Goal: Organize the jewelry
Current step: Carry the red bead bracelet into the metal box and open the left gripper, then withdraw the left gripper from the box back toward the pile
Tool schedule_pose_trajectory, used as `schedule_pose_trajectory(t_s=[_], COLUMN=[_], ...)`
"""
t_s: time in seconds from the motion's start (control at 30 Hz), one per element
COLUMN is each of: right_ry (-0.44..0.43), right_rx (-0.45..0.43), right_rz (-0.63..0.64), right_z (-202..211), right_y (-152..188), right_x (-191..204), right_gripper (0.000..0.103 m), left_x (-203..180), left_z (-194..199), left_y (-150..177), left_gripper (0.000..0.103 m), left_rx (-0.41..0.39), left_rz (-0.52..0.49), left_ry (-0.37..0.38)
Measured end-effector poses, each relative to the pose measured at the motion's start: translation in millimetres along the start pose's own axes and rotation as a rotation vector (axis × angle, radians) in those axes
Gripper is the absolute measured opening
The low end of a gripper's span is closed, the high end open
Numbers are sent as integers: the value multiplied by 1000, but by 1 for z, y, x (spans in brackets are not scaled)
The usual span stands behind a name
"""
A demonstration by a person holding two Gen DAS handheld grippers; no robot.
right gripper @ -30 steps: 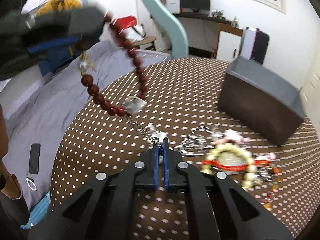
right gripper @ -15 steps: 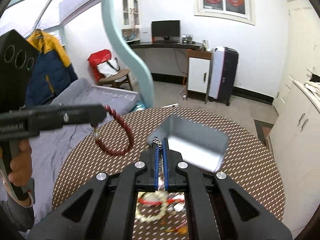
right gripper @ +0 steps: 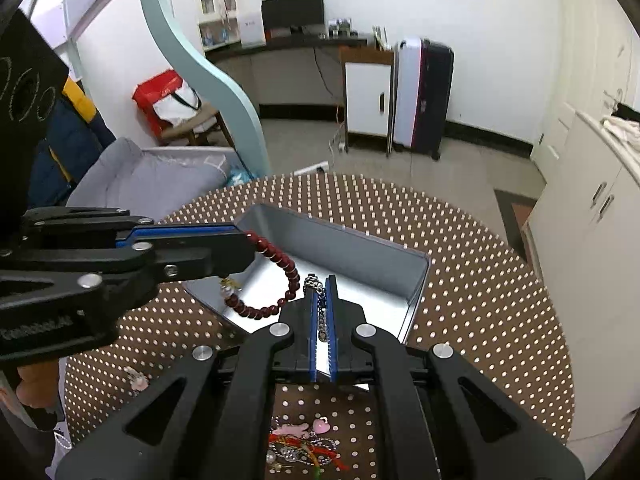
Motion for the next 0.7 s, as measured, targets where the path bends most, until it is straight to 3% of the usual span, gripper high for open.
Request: schedule_pose_trajectory(t_s=[0.23,0.33,0.37,0.4,0.7], right_ry=[5,19,27,39,58], right_rx=[27,25,26,26,95], right_rz=[9,9,11,13,40], right_z=[-3,3,5,7,13], right_y=[5,7,7,8,5], right_x=[-2,-5,-6,-6,-3], right_gripper=[6,22,36,43,50], left_x=[0,4,7,8,12], left_z=[-11,-11,-9,-8,7], left_y=[-1,1,2,3,21], left_gripper=[9,9,9,9,9], left_rx=[17,28,26,25,31], left_rz=[25,34,33,30,4], left_ry=[-9,-18,-20,-20,-50])
Point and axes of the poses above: each gripper's, at about its wrist camera, not at the fingertips, and z roughly against the way its jaws point, x to its left, y to its underside, the point moved 3 cm from there along -z, roughly the way its jaws point, and after that the axes turned 2 degrees about x, right-handed, at the moved point
